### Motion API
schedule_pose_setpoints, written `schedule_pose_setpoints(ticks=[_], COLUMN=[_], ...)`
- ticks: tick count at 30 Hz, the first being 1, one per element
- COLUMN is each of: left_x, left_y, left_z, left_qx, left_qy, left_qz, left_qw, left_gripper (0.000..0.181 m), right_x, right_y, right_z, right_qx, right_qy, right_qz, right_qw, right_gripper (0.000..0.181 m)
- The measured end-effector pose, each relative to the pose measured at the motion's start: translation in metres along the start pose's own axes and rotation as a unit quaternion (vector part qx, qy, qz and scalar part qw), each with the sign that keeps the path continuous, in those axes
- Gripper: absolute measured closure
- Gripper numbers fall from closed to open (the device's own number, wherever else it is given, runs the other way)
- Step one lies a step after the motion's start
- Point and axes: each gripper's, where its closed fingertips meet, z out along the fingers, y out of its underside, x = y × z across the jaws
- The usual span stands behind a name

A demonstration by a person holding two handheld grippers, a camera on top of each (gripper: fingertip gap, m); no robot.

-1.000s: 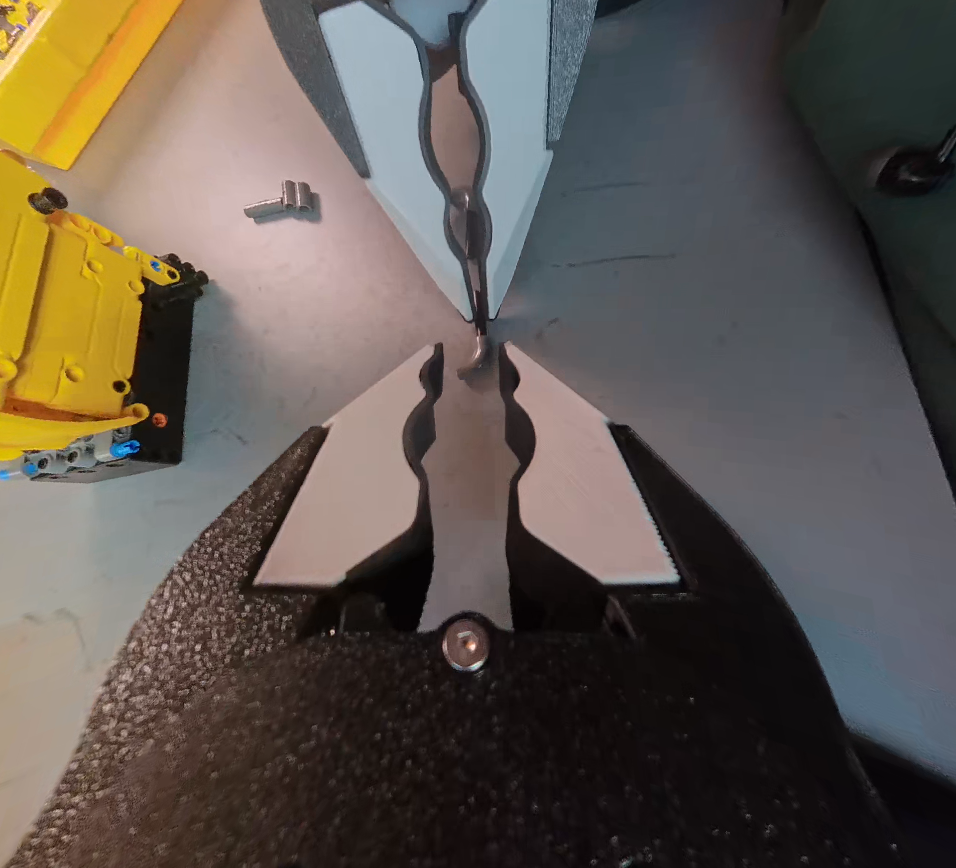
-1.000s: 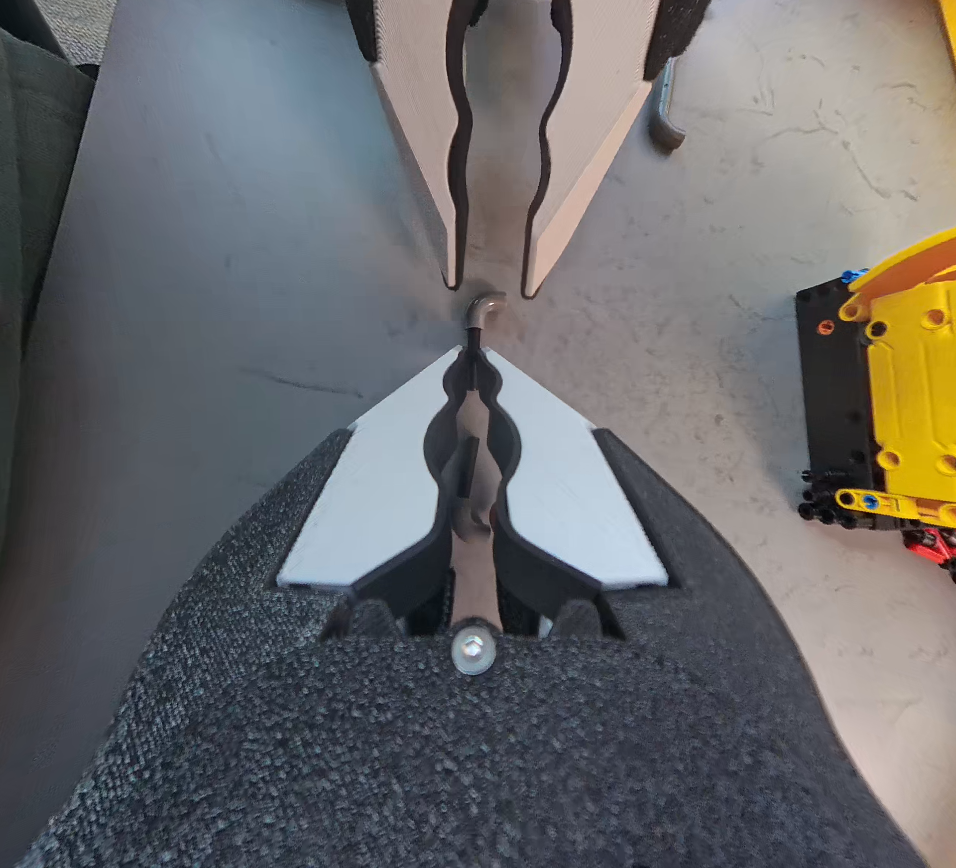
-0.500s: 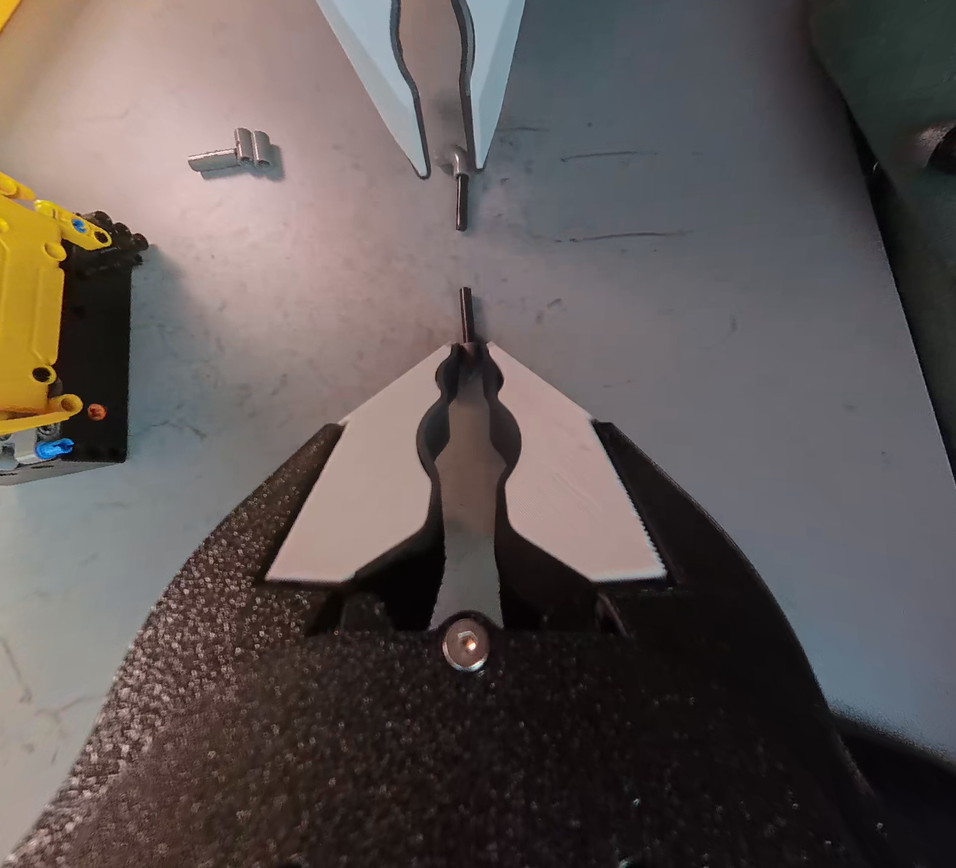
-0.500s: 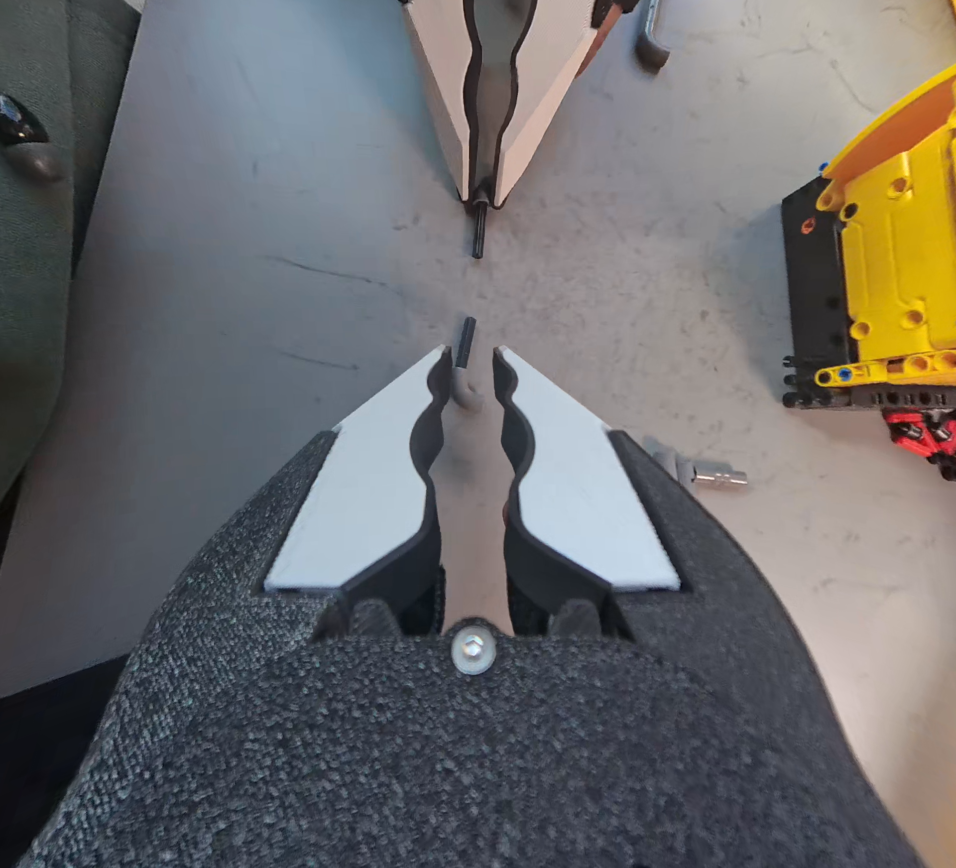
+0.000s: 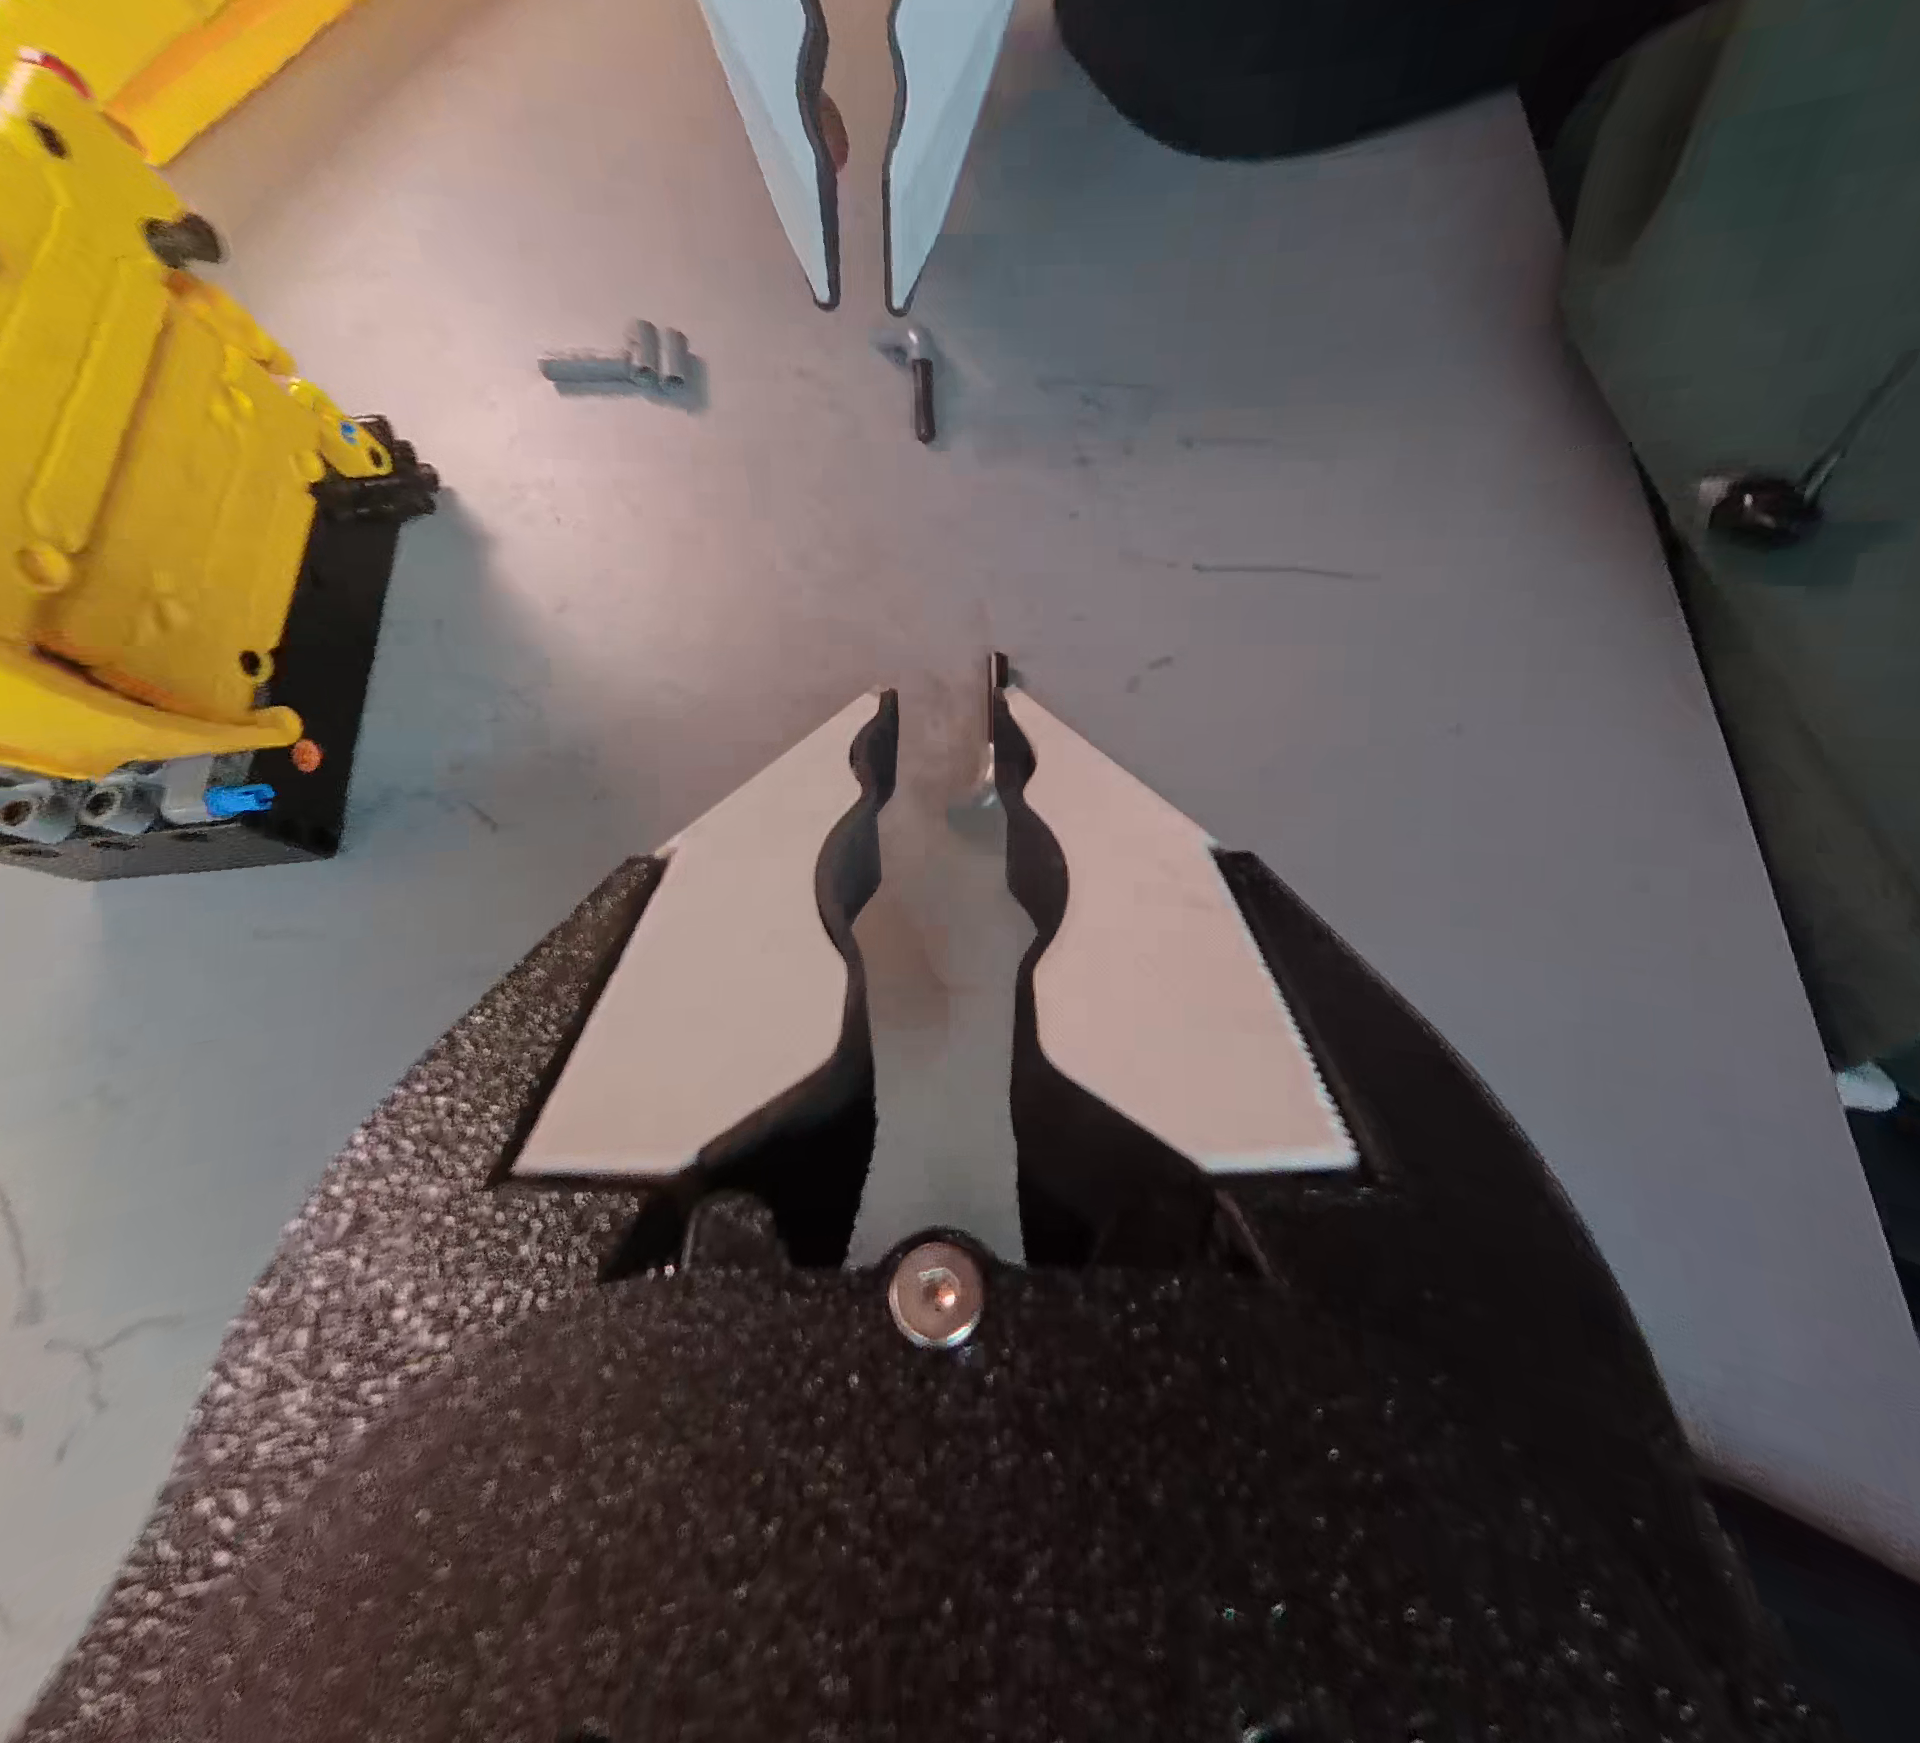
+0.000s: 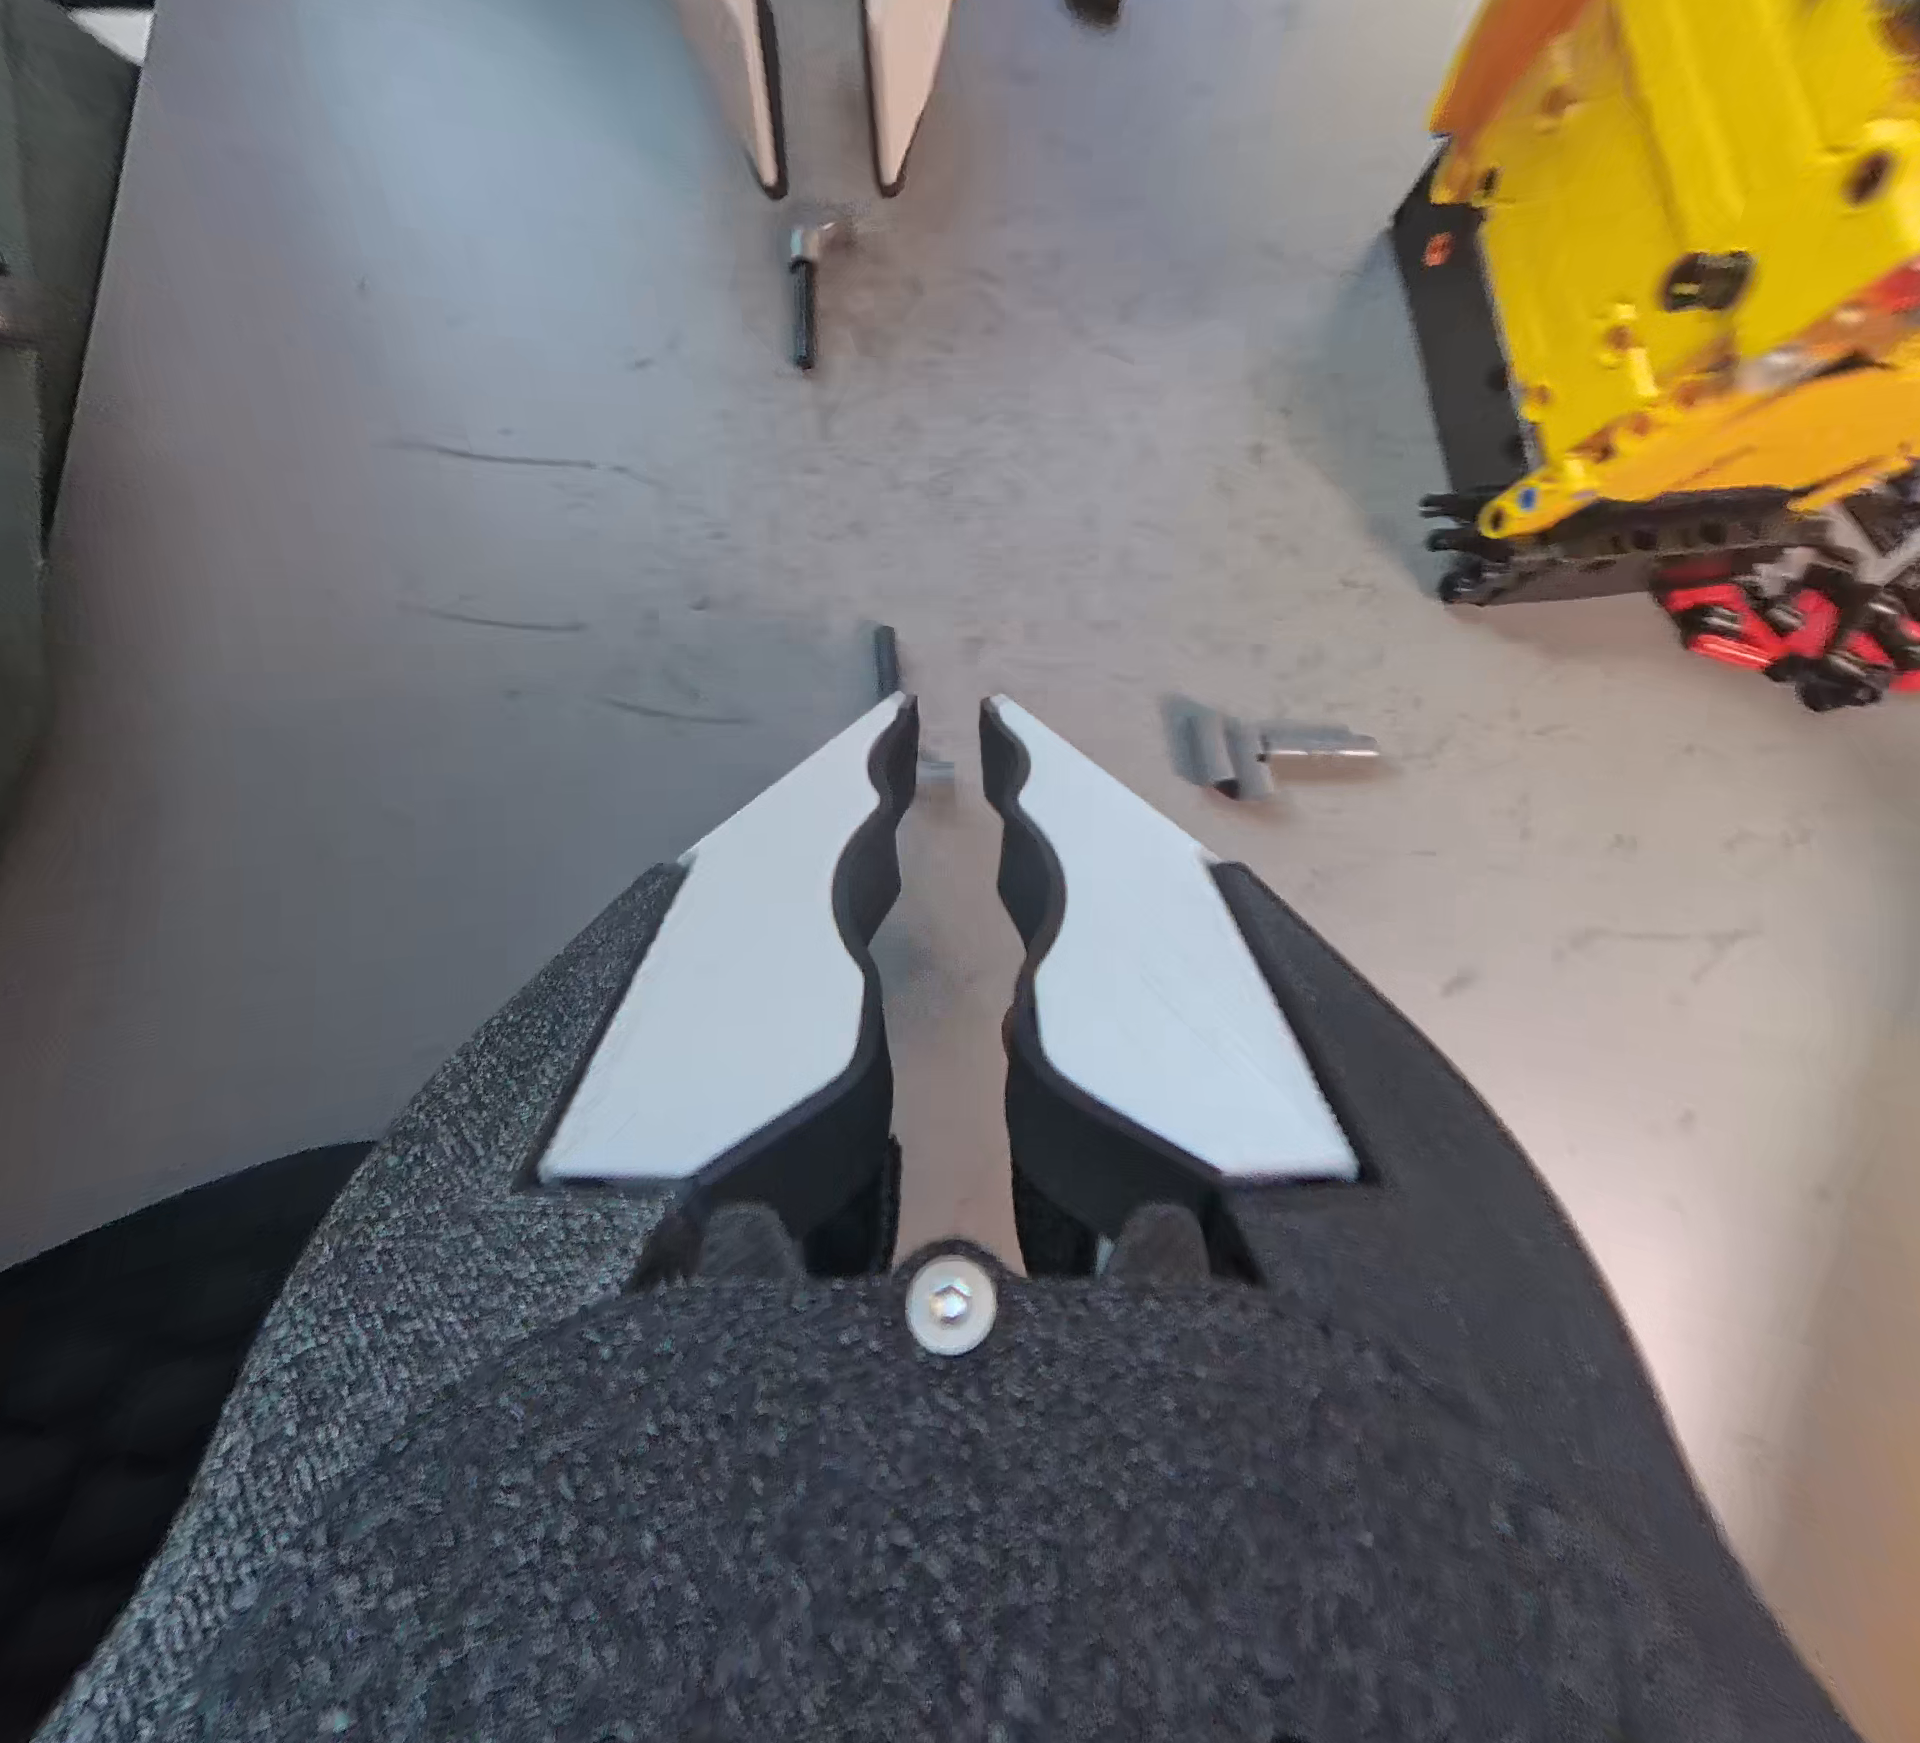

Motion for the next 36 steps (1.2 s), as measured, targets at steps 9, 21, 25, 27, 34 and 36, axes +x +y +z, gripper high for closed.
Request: schedule_pose_setpoints(ticks=[9,21,25,27,34,36], left_x=[-0.041,-0.037,-0.037,-0.037,-0.036,-0.036], left_y=[-0.010,-0.005,-0.002,-0.002,0.001,0.001], left_z=[-0.007,-0.003,-0.003,-0.003,-0.009,-0.009], left_qx=[0.052,0.031,0.023,0.022,0.028,0.028], left_qy=[-0.100,-0.105,-0.108,-0.108,-0.097,-0.094], left_qz=[-0.062,-0.042,-0.039,-0.039,-0.050,-0.052], left_qw=[0.992,0.993,0.993,0.993,0.994,0.994], left_gripper=[0.163,0.164,0.164,0.164,0.164,0.164], right_x=[0.065,0.054,0.052,0.050,0.041,0.041], right_y=[0.019,0.022,0.023,0.024,0.024,0.022], right_z=[-0.004,0.007,0.007,0.006,0.004,0.006], right_qx=[0.014,-0.032,-0.035,-0.039,-0.032,-0.030], right_qy=[0.113,0.092,0.096,0.092,0.079,0.075], right_qz=[0.118,0.060,0.058,0.060,0.043,0.038], right_qw=[0.987,0.993,0.993,0.993,0.995,0.996], right_gripper=[0.163,0.166,0.167,0.169,0.166,0.167])
